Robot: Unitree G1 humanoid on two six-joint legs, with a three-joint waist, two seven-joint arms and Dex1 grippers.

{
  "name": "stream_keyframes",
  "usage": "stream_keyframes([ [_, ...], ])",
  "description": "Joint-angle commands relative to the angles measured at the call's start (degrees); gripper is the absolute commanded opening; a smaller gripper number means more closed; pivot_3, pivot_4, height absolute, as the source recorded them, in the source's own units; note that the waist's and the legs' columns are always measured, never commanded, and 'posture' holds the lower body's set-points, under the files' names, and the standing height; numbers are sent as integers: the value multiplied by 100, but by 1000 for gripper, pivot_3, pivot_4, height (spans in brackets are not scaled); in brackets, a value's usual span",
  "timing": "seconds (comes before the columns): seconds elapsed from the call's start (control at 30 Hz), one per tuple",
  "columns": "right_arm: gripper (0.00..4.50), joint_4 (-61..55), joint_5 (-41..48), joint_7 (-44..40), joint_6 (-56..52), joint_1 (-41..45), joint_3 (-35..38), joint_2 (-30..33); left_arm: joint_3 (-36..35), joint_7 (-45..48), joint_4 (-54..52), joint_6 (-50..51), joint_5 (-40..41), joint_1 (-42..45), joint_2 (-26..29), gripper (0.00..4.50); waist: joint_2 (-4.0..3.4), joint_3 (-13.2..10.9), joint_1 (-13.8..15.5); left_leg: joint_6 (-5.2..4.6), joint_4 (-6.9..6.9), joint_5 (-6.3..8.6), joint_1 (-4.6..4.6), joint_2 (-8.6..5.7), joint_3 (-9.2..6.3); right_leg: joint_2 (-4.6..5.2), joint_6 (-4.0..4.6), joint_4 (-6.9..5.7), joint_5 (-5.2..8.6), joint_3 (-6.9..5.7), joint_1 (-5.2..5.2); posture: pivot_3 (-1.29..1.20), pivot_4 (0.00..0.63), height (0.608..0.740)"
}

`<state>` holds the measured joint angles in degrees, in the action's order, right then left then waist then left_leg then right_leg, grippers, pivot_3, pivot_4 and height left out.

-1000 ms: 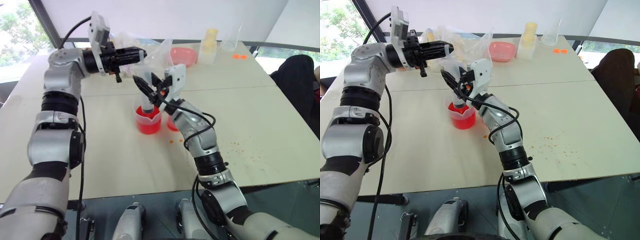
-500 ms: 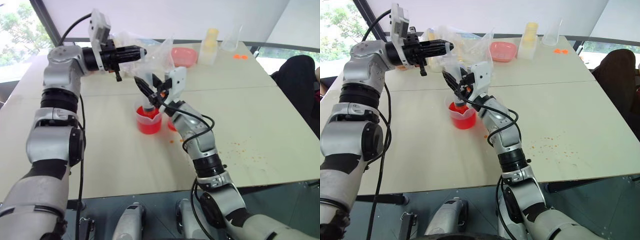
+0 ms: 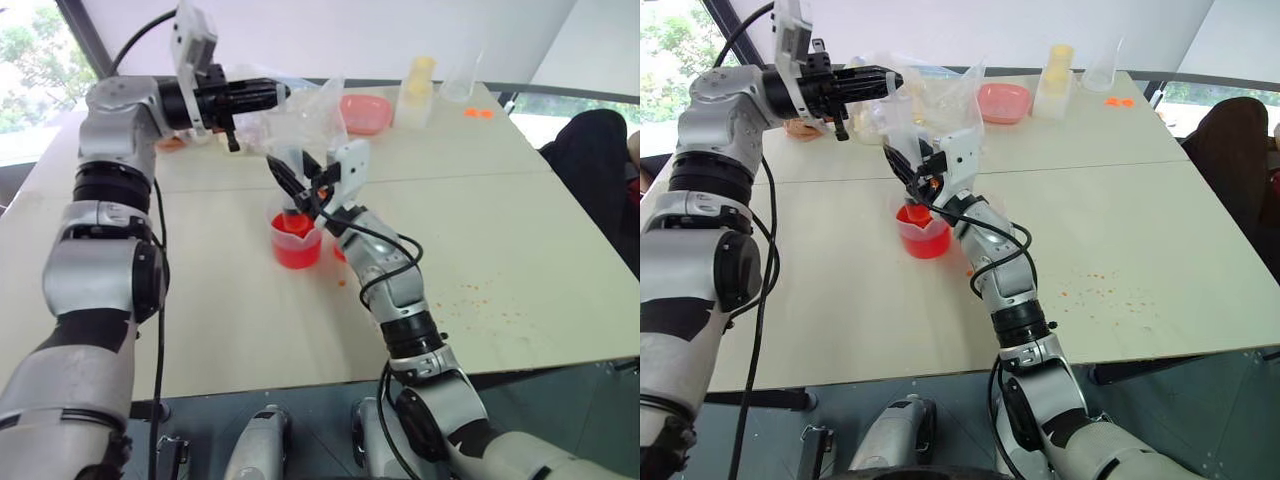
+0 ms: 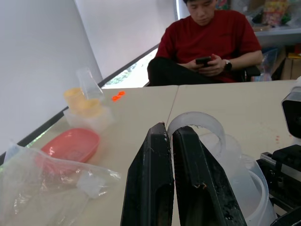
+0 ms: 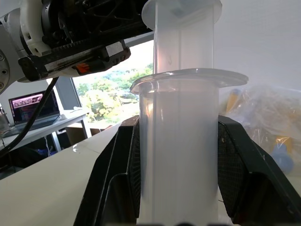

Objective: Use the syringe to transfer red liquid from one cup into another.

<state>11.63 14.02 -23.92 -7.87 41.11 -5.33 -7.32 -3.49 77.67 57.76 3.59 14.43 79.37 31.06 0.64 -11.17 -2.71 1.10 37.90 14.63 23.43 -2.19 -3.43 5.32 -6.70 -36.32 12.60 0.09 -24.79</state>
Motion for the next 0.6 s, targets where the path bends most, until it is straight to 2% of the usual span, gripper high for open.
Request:
stream_keyframes([
  [0.03,1521,-296,-6,-228,-24,118,-387,-167,-190,-138,-246,36,54,244,165,1422,0,0,-2,0,0,0,0,1,-1,-2,0,0,0,0,-1,0,150,740],
  [0.17,1521,-758,139,-62,-236,234,-204,-114,-315,-493,-419,89,98,38,232,3016,0,0,20,0,0,0,0,2,-4,-1,0,-1,0,0,0,0,150,740],
  [0.3,1521,-1029,133,69,-350,271,-96,-17,-389,-212,-994,848,333,-493,426,3016,0,0,10,0,0,0,0,1,-4,0,0,-1,0,1,0,0,150,740],
  [0.43,1521,-1119,127,172,-393,321,14,91,-458,191,-2406,2072,882,-1527,820,3016,-1,0,-79,0,-1,0,-3,4,-3,-4,1,-11,0,9,-7,0,150,740],
  [0.6,1521,-1199,205,256,-495,312,86,109,-1216,-194,-3789,3307,1715,-2608,1395,3016,2,-1,-128,8,-1,-5,0,7,-5,-5,2,-45,1,18,-18,0,150,740],
])
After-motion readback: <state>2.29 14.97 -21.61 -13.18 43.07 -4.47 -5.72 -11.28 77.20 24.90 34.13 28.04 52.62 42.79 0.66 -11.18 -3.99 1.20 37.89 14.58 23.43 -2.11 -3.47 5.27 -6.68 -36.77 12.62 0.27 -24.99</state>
